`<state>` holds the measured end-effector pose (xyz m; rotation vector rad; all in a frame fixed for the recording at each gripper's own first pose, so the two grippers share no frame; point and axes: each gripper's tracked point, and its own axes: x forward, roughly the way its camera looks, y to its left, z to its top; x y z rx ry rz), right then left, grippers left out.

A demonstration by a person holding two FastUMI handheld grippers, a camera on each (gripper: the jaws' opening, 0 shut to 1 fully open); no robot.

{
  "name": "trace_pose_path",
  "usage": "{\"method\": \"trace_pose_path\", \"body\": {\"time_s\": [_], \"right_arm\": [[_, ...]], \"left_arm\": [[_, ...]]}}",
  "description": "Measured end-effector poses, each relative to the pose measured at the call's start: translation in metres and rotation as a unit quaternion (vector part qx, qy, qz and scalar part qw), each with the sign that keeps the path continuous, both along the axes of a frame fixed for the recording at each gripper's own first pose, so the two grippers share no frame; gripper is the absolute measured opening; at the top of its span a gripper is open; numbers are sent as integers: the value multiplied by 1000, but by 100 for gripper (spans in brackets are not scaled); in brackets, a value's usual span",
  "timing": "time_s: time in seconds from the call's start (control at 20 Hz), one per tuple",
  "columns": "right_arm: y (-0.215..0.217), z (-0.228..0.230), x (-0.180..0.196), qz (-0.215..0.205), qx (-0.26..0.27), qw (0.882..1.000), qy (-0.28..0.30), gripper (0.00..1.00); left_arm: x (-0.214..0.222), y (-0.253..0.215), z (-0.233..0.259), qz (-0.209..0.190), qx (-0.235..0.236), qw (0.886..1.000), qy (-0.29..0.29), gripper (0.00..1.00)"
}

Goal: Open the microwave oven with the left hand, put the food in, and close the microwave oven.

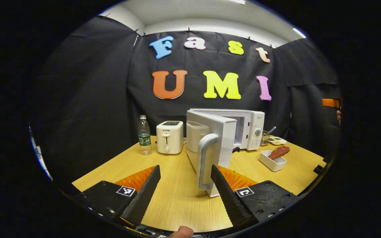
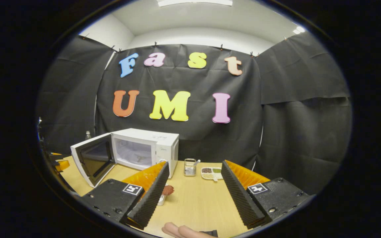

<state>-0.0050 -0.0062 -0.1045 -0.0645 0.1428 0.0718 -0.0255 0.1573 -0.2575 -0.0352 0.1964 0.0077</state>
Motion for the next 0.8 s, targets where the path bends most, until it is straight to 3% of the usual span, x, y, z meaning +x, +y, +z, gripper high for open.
{"method": "trace_pose_path", "body": {"time_s": [0.05, 0.5, 0.7, 0.8], "right_arm": [[2, -3, 3, 3, 1, 1000, 6, 92], [5, -30, 59, 32, -9, 997, 71, 92], [9, -61, 95, 57, -2, 989, 136, 92], [15, -85, 109, 85, 0, 980, 182, 92]], "left_arm": [[-3, -3, 4, 3, 0, 1000, 0, 94], [-14, -41, 93, 15, -1, 999, -30, 94], [1, -62, 132, 11, 0, 999, -38, 93], [8, -77, 145, -2, -3, 999, -46, 93]]}}
